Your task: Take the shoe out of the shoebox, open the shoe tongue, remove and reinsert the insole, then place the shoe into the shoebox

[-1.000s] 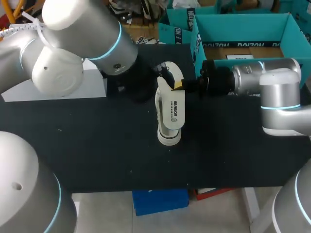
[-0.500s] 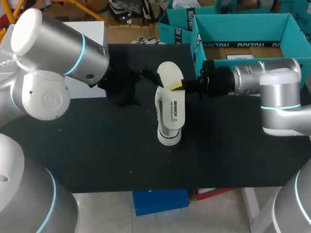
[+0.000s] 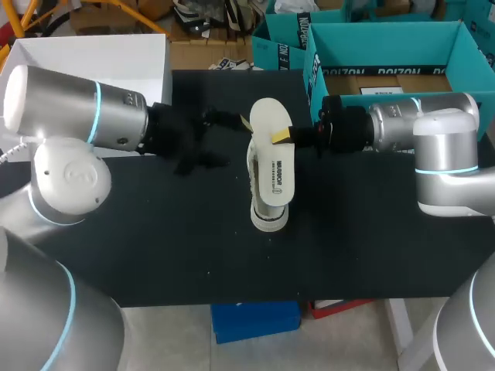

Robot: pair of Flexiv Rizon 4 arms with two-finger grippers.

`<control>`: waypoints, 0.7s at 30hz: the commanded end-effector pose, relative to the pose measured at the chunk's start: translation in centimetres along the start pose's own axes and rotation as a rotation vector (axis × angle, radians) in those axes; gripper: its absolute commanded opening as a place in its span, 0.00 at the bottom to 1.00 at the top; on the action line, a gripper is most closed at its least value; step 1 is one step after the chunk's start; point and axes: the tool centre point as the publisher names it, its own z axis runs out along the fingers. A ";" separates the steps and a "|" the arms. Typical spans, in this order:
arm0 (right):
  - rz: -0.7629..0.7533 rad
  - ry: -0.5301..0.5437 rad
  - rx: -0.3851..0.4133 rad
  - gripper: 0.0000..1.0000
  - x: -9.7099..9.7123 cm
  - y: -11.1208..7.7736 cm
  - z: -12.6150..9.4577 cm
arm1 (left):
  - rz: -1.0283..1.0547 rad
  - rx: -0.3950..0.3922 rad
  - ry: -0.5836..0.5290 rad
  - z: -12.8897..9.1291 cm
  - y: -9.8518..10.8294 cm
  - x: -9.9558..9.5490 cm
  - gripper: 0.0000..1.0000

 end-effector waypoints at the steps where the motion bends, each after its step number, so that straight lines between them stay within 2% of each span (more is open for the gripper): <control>1: 0.000 -0.001 -0.001 0.00 -0.1 0.0 0.1 | -0.003 -0.001 -0.314 0.4 0.0 0.3 1.00; 21: 0.000 -0.001 -0.001 0.00 -0.1 0.0 0.1 | -0.003 -0.001 -0.314 0.4 0.0 0.3 1.00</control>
